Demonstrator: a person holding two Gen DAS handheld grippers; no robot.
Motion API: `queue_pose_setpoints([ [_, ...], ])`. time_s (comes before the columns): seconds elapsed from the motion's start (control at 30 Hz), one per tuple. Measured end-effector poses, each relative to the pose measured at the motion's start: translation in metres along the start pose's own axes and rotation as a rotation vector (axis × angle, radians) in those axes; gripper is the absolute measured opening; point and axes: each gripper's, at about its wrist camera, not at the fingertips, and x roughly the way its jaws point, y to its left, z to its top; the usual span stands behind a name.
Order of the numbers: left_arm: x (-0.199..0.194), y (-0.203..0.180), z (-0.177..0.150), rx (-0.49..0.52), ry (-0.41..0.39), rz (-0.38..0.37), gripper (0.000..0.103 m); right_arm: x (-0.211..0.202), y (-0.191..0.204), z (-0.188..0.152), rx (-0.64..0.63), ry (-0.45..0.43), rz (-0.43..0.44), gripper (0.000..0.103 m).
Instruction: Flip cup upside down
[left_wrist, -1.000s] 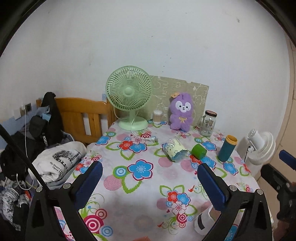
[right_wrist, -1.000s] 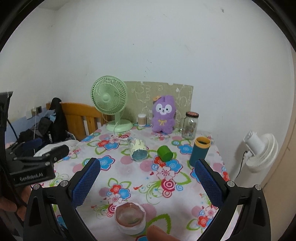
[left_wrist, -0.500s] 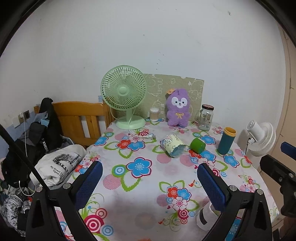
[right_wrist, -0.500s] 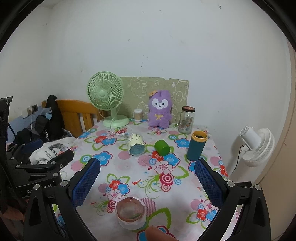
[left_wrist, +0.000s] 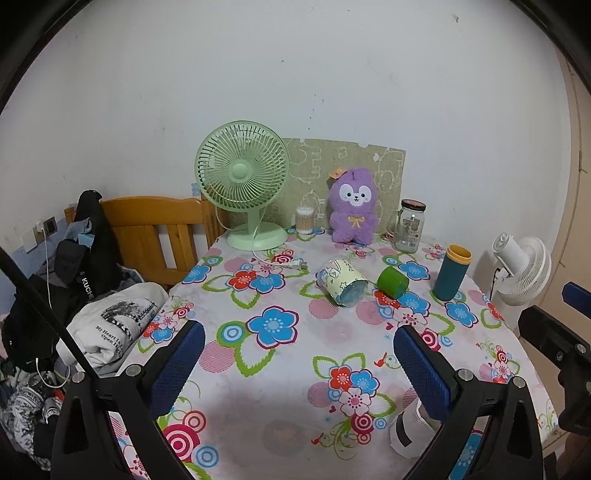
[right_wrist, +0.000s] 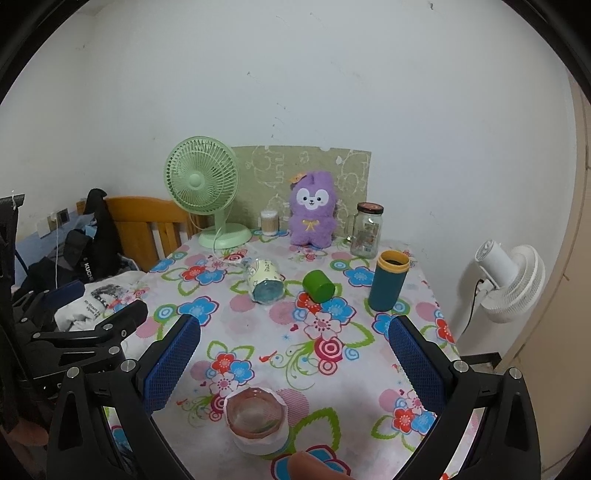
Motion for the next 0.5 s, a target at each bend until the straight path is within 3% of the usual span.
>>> queue_pose_setpoints([
  [0.5, 0.0061, -0.0052, -0.006, 0.016, 0.026, -0.006, 0.103, 0.0047, 0.0016, -0.0045, 0.002, 0.011, -0.011, 0.103],
])
